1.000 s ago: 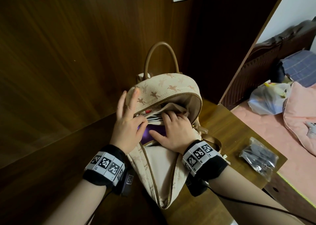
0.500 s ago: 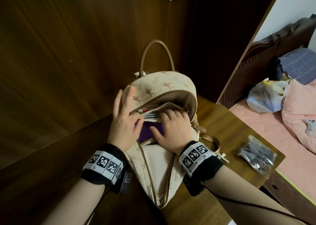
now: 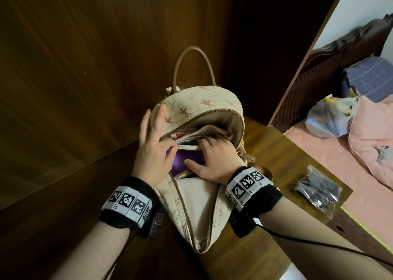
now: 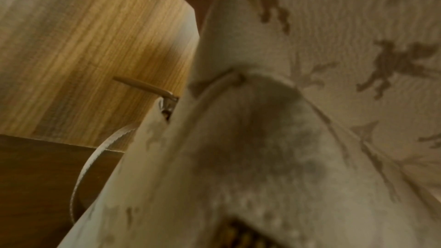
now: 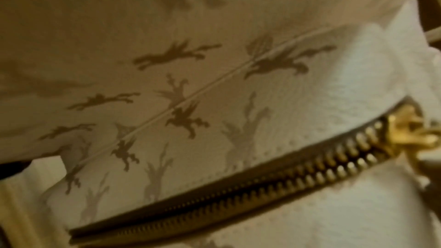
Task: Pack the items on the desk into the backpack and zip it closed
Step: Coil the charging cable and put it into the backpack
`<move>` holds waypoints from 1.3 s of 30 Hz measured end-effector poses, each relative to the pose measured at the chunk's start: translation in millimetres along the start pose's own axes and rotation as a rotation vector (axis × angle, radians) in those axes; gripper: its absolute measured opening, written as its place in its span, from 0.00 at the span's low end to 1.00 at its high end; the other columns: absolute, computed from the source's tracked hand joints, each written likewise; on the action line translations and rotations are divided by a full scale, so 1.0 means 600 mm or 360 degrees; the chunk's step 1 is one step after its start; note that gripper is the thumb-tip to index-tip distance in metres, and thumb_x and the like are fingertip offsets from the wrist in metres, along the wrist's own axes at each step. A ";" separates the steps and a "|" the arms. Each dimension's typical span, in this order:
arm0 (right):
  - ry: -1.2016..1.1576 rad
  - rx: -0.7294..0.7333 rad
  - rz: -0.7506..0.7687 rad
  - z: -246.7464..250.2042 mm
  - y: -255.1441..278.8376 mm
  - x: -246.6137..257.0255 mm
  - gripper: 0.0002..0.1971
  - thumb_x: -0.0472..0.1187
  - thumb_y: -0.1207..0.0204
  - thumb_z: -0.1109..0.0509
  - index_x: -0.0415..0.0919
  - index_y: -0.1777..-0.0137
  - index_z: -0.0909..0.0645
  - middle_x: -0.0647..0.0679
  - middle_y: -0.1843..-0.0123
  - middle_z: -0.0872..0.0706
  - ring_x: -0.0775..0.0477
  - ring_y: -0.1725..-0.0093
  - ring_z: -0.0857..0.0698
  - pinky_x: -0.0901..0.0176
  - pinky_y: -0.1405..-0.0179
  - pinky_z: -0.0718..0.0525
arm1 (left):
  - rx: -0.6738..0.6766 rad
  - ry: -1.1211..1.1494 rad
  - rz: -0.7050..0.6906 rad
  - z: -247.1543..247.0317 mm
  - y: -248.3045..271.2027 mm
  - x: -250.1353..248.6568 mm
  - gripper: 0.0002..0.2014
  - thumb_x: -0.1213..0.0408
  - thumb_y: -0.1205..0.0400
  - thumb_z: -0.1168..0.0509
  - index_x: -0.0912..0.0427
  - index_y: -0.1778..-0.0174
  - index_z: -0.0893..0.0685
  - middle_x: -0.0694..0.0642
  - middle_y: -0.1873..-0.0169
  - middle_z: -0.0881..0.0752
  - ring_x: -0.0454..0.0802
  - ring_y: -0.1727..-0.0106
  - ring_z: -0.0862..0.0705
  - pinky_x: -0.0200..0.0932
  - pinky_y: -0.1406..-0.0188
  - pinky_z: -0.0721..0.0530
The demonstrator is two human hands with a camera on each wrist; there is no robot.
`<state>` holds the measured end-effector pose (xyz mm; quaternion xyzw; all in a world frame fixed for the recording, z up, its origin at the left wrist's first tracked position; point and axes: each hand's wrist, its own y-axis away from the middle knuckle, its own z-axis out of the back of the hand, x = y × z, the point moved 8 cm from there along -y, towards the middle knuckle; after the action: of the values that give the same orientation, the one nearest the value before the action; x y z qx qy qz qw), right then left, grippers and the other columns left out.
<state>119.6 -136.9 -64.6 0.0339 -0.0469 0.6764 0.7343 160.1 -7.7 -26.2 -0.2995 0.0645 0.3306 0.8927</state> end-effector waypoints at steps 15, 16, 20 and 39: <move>0.0135 0.0020 0.0029 0.014 -0.019 -0.002 0.44 0.75 0.33 0.58 0.39 0.55 0.13 0.45 0.58 0.11 0.43 0.52 0.15 0.53 0.45 0.24 | 0.0040 -0.0041 -0.0018 -0.001 -0.001 -0.001 0.05 0.66 0.23 0.30 0.62 0.64 0.13 0.56 0.16 0.50 0.61 0.16 0.51 0.57 0.19 0.41; 0.0144 0.0057 0.0019 0.012 -0.020 -0.005 0.46 0.76 0.34 0.61 0.39 0.58 0.13 0.45 0.61 0.12 0.44 0.54 0.15 0.54 0.47 0.23 | 0.0043 -0.0039 -0.0025 -0.001 0.000 -0.003 0.05 0.66 0.23 0.30 0.62 0.64 0.13 0.57 0.16 0.50 0.61 0.16 0.51 0.56 0.19 0.42; 0.0217 0.0217 0.0014 -0.001 -0.029 -0.011 0.40 0.75 0.29 0.52 0.39 0.57 0.14 0.45 0.62 0.13 0.44 0.52 0.15 0.53 0.46 0.20 | 0.0068 -0.0051 -0.0033 0.000 0.001 -0.007 0.05 0.66 0.23 0.30 0.61 0.64 0.12 0.58 0.16 0.49 0.61 0.16 0.51 0.52 0.18 0.45; 0.0153 0.0052 -0.0016 0.017 -0.013 -0.024 0.20 0.53 0.23 0.41 0.39 0.43 0.18 0.43 0.44 0.13 0.41 0.36 0.21 0.54 0.33 0.27 | -0.0030 -0.0068 0.0014 0.003 0.004 -0.003 0.09 0.64 0.21 0.35 0.64 0.63 0.14 0.56 0.16 0.49 0.62 0.16 0.49 0.49 0.17 0.46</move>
<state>126.3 -152.8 -56.0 0.0135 -0.0003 0.6742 0.7384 157.0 -6.4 -25.1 -0.3004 0.0437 0.3415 0.8895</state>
